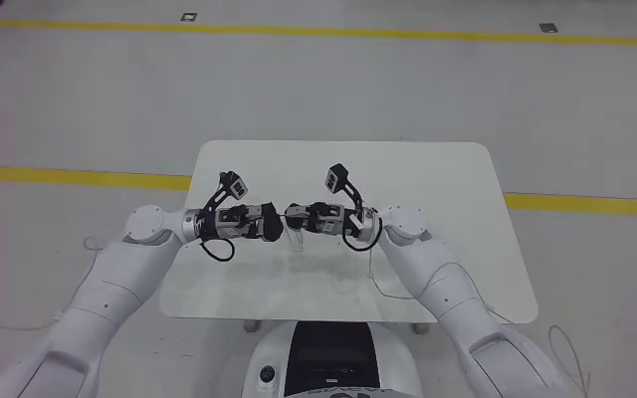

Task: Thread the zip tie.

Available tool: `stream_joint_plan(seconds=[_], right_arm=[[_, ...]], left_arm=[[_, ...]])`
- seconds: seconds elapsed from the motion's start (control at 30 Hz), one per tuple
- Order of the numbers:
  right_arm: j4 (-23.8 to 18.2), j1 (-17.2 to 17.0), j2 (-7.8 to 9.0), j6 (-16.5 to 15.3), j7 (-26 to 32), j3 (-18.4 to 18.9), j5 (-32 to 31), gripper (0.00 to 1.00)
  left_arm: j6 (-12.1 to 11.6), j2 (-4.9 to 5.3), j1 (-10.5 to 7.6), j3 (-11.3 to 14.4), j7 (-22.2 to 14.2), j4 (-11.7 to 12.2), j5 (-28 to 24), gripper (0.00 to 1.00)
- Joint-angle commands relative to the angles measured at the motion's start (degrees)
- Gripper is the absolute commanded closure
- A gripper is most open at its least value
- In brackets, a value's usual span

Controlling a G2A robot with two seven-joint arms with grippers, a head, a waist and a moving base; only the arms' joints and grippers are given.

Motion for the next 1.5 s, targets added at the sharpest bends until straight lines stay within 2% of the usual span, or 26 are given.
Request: stream_joint_plan(seconds=[0.0,0.03,0.13,0.3,0.47,0.87,1.13,1.2,1.3,1.47], right_arm=[[-0.3,-0.1,0.18,0.2,-0.3,0.0,-0.6,1.00],[-0.5,-0.2,0.26,0.2,-0.5,0.0,-0.8,1.00],[-1.0,-0.4,0.51,0.4,-1.1,0.0,-1.5,1.00],[-1.6,-0.6,0.86,0.8,-1.4,-0.1,-2.1,1.00],[-2.0,-0.7,1.05,0.4,-1.0,-0.4,-1.5,1.00],[-2.0,-0.5,1.46,0.2,-1.0,-1.2,-1.1,1.00],[-2.0,-0.3,1.67,0.1,-0.7,-2.0,-1.1,1.00],[-2.0,-0.3,1.70,0.1,-0.8,-2.2,-1.2,1.00],[-1.9,-0.2,1.76,0.2,-0.9,-2.5,-1.0,1.00],[-1.8,-0.1,1.86,0.1,-1.1,-2.7,-0.6,1.00]], left_arm=[[0.1,-0.06,-0.02,0.0,0.1,0.0,0.2,0.94],[0.2,-0.09,-0.02,0.0,0.2,0.0,0.4,0.96],[0.3,-0.19,-0.05,0.0,0.4,0.2,0.7,0.92],[0.5,-0.35,-0.07,-0.1,0.4,0.4,1.0,1.00],[0.6,-0.46,-0.04,-0.2,0.4,0.7,1.4,1.00],[0.9,-0.74,0.00,-0.5,0.3,0.9,2.1,0.82],[1.1,-0.93,0.05,-0.6,0.2,1.3,2.4,0.80],[1.1,-0.99,0.07,-0.6,0.2,1.4,2.5,0.83],[1.1,-1.05,0.05,-0.7,0.1,1.5,2.6,1.00],[1.0,-1.15,0.02,-0.7,-0.2,1.7,2.8,1.00]])
